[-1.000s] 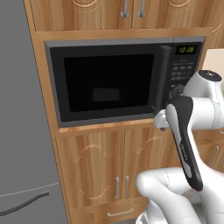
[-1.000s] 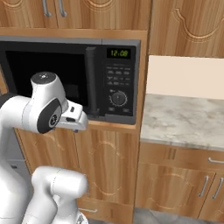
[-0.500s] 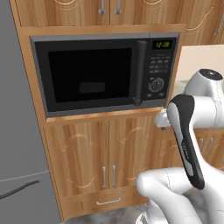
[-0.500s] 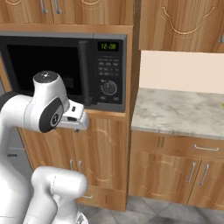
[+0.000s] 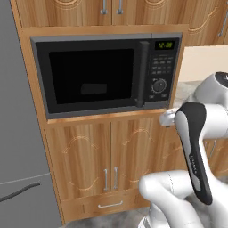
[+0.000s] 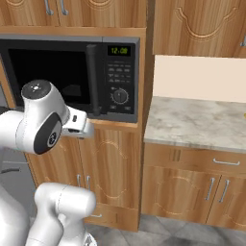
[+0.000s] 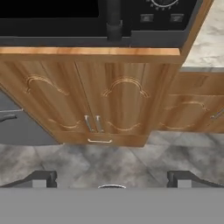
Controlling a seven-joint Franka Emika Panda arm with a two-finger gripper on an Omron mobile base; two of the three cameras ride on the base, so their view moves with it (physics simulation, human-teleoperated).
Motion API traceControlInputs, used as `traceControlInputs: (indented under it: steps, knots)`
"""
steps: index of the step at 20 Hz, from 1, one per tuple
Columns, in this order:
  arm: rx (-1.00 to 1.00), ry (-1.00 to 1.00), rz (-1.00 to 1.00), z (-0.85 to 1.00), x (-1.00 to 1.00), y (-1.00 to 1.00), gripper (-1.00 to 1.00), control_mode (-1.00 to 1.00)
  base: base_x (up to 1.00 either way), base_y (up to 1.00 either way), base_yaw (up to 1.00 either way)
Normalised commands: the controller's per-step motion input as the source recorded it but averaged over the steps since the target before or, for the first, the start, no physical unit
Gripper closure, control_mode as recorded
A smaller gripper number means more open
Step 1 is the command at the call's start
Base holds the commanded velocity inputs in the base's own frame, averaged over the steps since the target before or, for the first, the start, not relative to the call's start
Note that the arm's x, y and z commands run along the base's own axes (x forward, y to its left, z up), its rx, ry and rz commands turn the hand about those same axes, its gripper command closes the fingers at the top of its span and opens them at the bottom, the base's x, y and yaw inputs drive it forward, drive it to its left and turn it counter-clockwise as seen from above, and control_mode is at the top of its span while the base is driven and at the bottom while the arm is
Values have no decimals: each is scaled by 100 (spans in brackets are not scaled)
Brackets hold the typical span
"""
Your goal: Open the microwave door.
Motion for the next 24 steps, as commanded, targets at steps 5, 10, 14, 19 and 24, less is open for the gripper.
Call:
traceControlInputs:
  steps: [5, 10, 14, 19, 24]
  knots:
    - [0, -36, 0, 65, 48, 0, -100, -100, 0, 0, 0]
    - [0, -26, 0, 62, 67, 9, -100, -100, 0, 0, 0]
    - [0, -11, 0, 9, 85, 6, -100, -100, 0, 0, 0]
    - [0, -9, 0, 0, 80, 0, -100, -100, 0, 0, 0]
    - [9, -22, 0, -6, 39, 10, -100, -100, 0, 0, 0]
